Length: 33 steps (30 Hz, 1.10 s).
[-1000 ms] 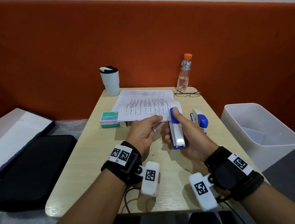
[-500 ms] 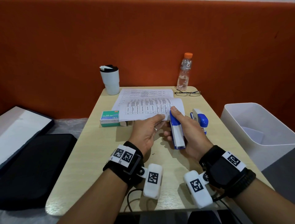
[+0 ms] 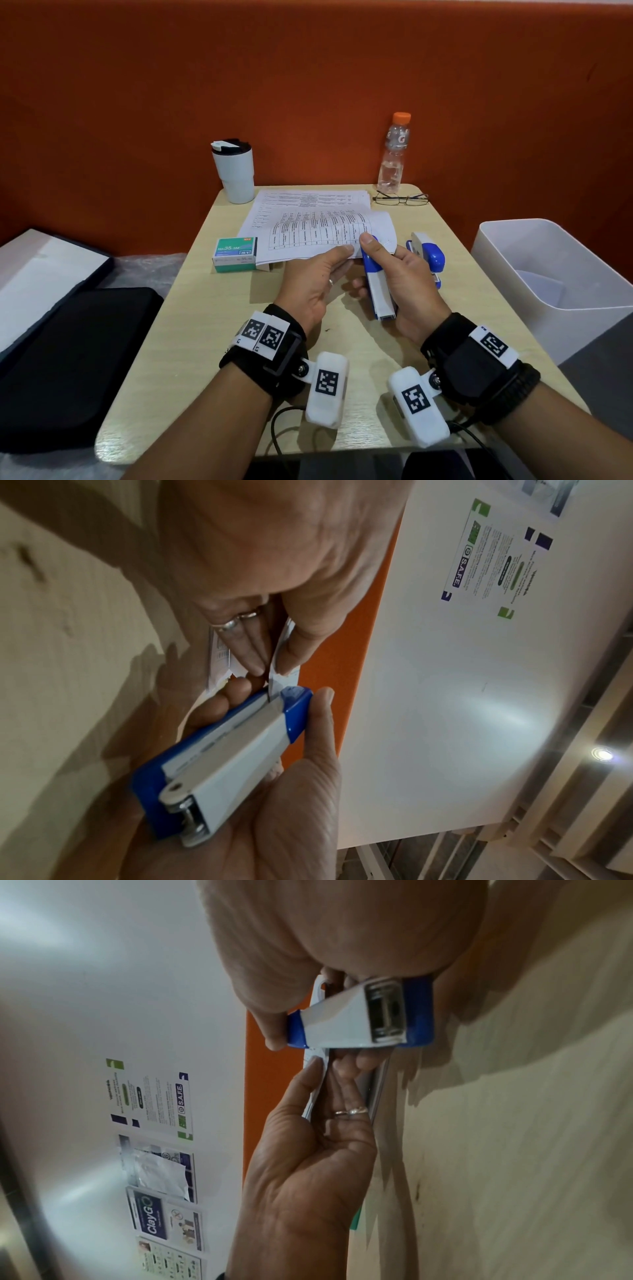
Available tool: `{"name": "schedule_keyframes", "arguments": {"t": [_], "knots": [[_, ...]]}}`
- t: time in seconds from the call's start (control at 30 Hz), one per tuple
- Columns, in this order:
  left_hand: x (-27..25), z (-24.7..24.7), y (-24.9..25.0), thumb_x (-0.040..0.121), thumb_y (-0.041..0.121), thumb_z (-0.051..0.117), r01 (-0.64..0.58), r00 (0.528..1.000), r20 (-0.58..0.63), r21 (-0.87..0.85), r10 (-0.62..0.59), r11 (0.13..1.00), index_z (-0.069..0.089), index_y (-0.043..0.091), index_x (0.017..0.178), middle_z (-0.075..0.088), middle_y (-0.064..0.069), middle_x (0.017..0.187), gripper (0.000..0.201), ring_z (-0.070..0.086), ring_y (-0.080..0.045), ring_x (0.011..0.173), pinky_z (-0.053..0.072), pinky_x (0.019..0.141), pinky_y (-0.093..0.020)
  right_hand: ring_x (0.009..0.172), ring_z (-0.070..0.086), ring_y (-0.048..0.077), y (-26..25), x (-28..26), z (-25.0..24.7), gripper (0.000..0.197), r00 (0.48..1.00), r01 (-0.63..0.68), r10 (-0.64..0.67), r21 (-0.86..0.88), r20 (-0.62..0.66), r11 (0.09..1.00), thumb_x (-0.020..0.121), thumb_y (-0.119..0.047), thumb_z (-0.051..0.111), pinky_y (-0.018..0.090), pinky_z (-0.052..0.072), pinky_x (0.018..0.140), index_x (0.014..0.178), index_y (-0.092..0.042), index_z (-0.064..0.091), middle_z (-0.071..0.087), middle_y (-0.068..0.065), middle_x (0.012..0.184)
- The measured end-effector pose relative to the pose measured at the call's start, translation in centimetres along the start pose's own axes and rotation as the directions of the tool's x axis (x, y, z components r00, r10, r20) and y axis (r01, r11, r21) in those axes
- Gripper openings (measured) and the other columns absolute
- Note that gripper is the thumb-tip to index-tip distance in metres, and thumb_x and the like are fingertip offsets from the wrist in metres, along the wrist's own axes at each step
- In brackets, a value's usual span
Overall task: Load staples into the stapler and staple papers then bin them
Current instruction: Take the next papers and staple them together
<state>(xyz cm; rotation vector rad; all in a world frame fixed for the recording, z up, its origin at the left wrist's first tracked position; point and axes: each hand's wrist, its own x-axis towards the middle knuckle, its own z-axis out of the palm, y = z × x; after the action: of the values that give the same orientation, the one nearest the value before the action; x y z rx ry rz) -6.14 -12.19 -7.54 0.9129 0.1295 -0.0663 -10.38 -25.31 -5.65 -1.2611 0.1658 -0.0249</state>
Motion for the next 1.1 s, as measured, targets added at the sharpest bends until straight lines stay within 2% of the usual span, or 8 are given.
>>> {"name": "schedule_keyframes", "arguments": {"t": [0.1, 0.23, 0.33, 0.43, 0.53, 0.67, 0.8, 1.1], "knots": [[0.03, -0.12, -0.09, 0.084, -0.012, 0.074, 0.001, 1.0, 0.014, -0.003, -0.001, 1.0, 0.065, 0.006, 0.131, 0.077, -0.012, 0.117, 0.051, 0.073, -0.032, 0.113, 0.062, 0.087, -0.031, 0.073, 0.07, 0.033, 0.07, -0.01, 0.09, 0.043, 1.0, -0.002, 0.002, 0.004, -0.012, 1.0, 0.091, -0.041, 0.081, 0.034, 0.06, 0.061, 0.12, -0.009, 0.077, 0.079, 0.026, 0.103], [0.06, -0.17, -0.08, 0.084, -0.013, 0.074, -0.008, 1.0, 0.026, 0.001, 0.008, 1.0, 0.065, 0.009, 0.131, 0.077, -0.012, 0.118, 0.052, 0.073, -0.031, 0.111, 0.061, 0.089, -0.033, 0.086, 0.071, 0.039, -0.1, -0.05, 0.29, 0.041, 1.0, -0.01, 0.01, -0.003, -0.022, 1.0, 0.092, -0.041, 0.079, 0.035, 0.06, 0.064, 0.12, -0.011, 0.077, 0.08, 0.022, 0.104], [0.06, -0.14, 0.03, 0.084, -0.013, 0.074, 0.007, 1.0, 0.017, 0.006, -0.007, 1.0, 0.067, 0.008, 0.126, 0.077, -0.013, 0.116, 0.048, 0.074, -0.031, 0.109, 0.062, 0.089, -0.034, 0.082, 0.07, 0.035, -0.28, -0.09, 0.44, 0.037, 1.0, -0.013, 0.013, 0.0, -0.026, 1.0, 0.093, -0.04, 0.077, 0.032, 0.061, 0.06, 0.119, -0.013, 0.078, 0.081, 0.021, 0.104], [0.11, -0.15, 0.17, 0.084, -0.014, 0.074, 0.042, 0.999, 0.011, 0.008, -0.042, 0.999, 0.071, 0.008, 0.115, 0.078, -0.016, 0.111, 0.038, 0.076, -0.031, 0.102, 0.064, 0.083, -0.031, 0.077, 0.07, 0.031, -0.29, -0.11, 0.55, 0.036, 0.999, -0.01, 0.01, 0.006, -0.03, 1.0, 0.095, -0.039, 0.076, 0.031, 0.061, 0.059, 0.119, -0.011, 0.077, 0.079, 0.025, 0.105], [0.06, -0.12, 0.28, 0.084, -0.013, 0.074, 0.058, 0.998, 0.008, 0.012, -0.058, 0.998, 0.072, 0.006, 0.112, 0.078, -0.017, 0.109, 0.034, 0.076, -0.028, 0.095, 0.064, 0.079, -0.028, 0.067, 0.07, 0.026, -0.08, 0.01, 0.58, 0.036, 1.0, 0.004, -0.004, 0.02, -0.027, 1.0, 0.096, -0.037, 0.075, 0.033, 0.059, 0.06, 0.118, -0.009, 0.077, 0.078, 0.028, 0.104], [-0.05, -0.1, 0.34, 0.084, -0.014, 0.074, 0.067, 0.998, -0.009, 0.017, -0.067, 0.998, 0.072, 0.004, 0.111, 0.078, -0.019, 0.108, 0.032, 0.077, -0.026, 0.088, 0.064, 0.078, -0.028, 0.06, 0.068, 0.023, -0.04, 0.13, 0.56, 0.035, 1.0, 0.005, -0.005, 0.029, -0.016, 1.0, 0.097, -0.036, 0.074, 0.032, 0.057, 0.058, 0.117, -0.007, 0.075, 0.077, 0.024, 0.091], [0.0, -0.1, 0.35, 0.084, -0.013, 0.075, 0.075, 0.997, -0.03, 0.022, -0.074, 0.997, 0.071, -0.003, 0.117, 0.077, -0.02, 0.11, 0.035, 0.076, -0.029, 0.093, 0.064, 0.081, -0.029, 0.061, 0.067, 0.023, -0.23, 0.18, 0.45, 0.035, 1.0, 0.003, -0.003, 0.008, 0.003, 1.0, 0.098, -0.037, 0.073, 0.031, 0.056, 0.057, 0.118, -0.008, 0.075, 0.076, 0.019, 0.089], [-0.32, 0.09, 0.45, 0.084, -0.014, 0.074, 0.096, 0.995, -0.023, 0.019, -0.096, 0.995, 0.073, -0.002, 0.105, 0.077, -0.022, 0.109, 0.024, 0.075, -0.026, 0.084, 0.064, 0.073, -0.025, 0.059, 0.068, 0.025, 0.07, 0.64, 0.09, 0.038, 1.0, 0.012, -0.012, -0.004, -0.016, 1.0, 0.097, -0.036, 0.075, 0.029, 0.058, 0.055, 0.119, -0.005, 0.075, 0.077, 0.024, 0.092]]}}
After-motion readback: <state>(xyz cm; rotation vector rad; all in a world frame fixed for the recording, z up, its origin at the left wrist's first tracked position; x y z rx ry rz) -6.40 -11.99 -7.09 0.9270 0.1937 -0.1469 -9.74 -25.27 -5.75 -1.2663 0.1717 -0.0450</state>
